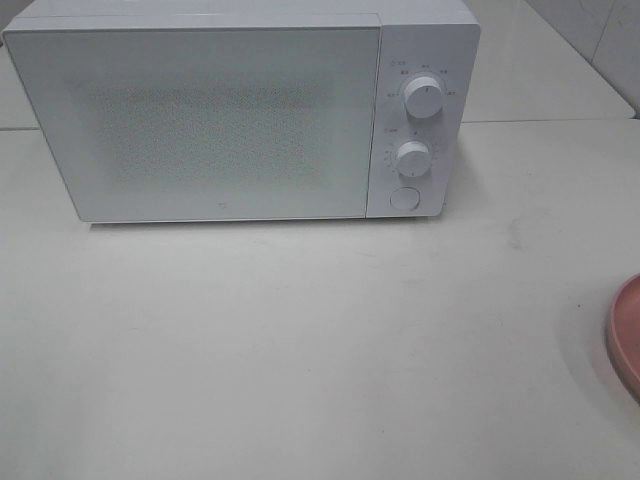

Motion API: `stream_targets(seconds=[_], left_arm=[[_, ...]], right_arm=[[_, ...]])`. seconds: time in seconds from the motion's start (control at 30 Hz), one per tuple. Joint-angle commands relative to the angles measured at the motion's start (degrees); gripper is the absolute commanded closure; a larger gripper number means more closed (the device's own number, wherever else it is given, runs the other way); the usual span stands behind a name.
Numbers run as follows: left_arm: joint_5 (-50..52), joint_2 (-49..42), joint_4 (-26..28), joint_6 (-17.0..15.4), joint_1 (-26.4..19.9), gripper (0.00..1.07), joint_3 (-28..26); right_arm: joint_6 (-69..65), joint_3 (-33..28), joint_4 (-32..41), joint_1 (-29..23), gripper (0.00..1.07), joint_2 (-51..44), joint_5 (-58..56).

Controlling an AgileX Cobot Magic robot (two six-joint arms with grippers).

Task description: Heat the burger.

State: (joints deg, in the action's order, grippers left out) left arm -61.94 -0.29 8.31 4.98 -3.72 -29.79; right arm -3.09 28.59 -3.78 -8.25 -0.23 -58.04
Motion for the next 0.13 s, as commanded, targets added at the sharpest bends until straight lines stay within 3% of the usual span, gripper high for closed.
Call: stream_targets(seconds=[0.03, 0.13], left_arm=[[0.7, -1.5, 0.4, -0.4, 0.0, 0.09, 0.2], [0.7, -1.5, 0.4, -0.4, 0.0, 0.09, 0.2]], right_arm=[[0.7, -0.1, 0.2, 0.3, 0.31, -1.5, 0.9], [0.7, -0.1, 0.2, 0.3, 0.31, -1.5, 0.9]])
